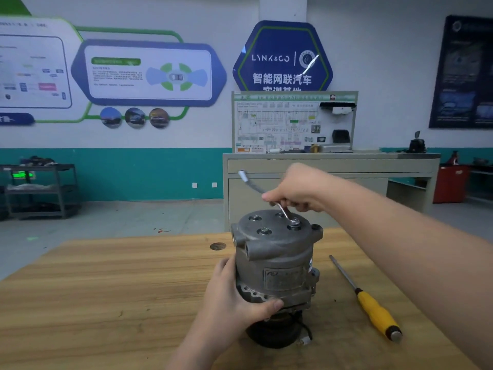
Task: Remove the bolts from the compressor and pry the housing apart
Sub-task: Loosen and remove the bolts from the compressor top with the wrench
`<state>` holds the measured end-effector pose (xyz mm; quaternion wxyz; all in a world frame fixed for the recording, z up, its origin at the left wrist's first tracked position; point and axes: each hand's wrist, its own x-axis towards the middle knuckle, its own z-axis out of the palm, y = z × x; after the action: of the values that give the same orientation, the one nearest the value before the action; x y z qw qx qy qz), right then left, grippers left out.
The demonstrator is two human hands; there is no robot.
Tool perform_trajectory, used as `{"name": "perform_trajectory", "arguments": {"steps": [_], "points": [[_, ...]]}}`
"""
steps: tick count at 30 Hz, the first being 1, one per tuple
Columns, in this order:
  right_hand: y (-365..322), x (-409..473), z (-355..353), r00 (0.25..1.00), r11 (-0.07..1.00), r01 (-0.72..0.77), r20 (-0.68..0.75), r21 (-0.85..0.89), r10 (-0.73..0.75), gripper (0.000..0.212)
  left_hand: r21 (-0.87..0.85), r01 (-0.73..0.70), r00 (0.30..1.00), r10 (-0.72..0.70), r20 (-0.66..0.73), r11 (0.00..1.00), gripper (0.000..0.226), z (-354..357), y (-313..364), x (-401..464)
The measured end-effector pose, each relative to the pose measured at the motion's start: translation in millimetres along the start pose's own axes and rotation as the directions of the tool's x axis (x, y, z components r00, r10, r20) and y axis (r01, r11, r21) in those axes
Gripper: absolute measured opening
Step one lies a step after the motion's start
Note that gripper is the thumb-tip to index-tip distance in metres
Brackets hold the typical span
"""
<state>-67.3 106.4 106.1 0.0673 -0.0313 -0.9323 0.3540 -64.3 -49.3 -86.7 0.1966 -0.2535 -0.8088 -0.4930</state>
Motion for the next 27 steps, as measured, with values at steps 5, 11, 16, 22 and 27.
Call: {"name": "perform_trajectory", "arguments": {"steps": [5,11,16,22,27], "points": [[-15.3,-36.3,27.6,0.884,0.727,0.375,-0.014,-0.576,-0.467,0.020,0.011,0.008,0.999,-0.008,-0.039,1.000,0.088,1.2,0.3,2.0],[46.9,-79.0,32.9,0.702,0.746,0.572,-0.266,-0.341,-0.660,0.046,-0.072,0.021,1.000,-0.022,-0.005,0.997,0.088,-0.3,1.3,2.3],[89.4,-82.9,14.7,0.909,0.702,0.413,-0.314,0.580,-0.276,0.035,-0.043,0.013,1.000,-0.014,-0.021,0.999,0.096,2.0,2.3,2.9],[81.6,-27.4,-7.5,0.992,0.331,-0.102,0.068,0.938,0.111,0.014,-0.020,0.019,0.999,-0.020,-0.035,1.000,0.084,3.0,0.7,3.7],[40.2,9.7,-10.8,0.972,0.763,-0.233,0.143,0.603,0.185,0.019,-0.005,0.018,0.999,-0.018,-0.051,1.000,0.084,4.1,0.6,3.9]]}}
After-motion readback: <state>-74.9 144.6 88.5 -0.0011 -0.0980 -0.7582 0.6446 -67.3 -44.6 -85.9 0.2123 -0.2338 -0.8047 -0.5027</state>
